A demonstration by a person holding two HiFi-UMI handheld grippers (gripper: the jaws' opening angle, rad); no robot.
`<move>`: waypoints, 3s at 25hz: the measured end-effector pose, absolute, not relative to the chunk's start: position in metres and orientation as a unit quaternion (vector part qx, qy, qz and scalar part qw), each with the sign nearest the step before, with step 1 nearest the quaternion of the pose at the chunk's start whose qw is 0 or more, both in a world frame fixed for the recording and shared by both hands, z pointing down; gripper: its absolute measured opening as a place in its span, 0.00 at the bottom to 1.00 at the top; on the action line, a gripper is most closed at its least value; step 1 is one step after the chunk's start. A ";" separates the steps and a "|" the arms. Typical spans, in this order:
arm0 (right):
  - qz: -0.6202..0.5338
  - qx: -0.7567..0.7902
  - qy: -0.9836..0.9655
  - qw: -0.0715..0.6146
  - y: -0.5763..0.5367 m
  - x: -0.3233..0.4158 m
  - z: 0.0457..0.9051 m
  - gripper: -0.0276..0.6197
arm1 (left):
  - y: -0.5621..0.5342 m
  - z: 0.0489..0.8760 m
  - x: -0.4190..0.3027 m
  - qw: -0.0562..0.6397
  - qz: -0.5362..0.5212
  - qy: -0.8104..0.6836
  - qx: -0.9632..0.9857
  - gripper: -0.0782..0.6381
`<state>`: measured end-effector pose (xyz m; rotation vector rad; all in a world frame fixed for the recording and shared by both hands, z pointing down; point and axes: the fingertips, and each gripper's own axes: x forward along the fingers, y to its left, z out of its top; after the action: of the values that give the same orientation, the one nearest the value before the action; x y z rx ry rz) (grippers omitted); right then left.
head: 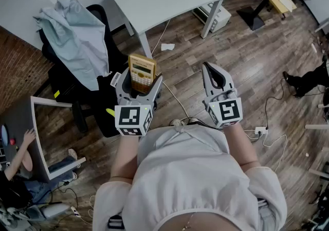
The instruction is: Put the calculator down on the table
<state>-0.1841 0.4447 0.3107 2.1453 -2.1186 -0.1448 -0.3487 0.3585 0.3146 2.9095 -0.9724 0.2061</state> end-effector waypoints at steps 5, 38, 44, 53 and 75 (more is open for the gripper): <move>-0.050 0.711 -0.698 0.064 0.437 -0.178 0.312 0.04 | 0.350 0.316 -0.342 0.031 0.069 -0.315 0.946 0.68; -0.008 0.621 -0.782 0.062 0.220 0.040 0.344 0.05 | 0.175 0.340 -0.143 0.061 0.076 -0.433 0.896 0.68; -0.005 0.583 -0.810 0.067 0.152 0.106 0.348 0.05 | 0.125 0.341 -0.082 0.066 0.076 -0.480 0.871 0.68; 0.008 0.548 -0.832 0.078 0.067 0.141 0.362 0.05 | 0.054 0.359 -0.053 0.085 0.101 -0.517 0.846 0.68; 0.065 0.471 -0.869 0.136 -0.205 0.116 0.434 0.05 | -0.198 0.474 -0.041 0.188 0.163 -0.528 0.812 0.68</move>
<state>0.1159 -0.2048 0.4344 1.3633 -2.5172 0.1874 -0.0407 -0.1985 0.4743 2.2835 -1.4863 0.4595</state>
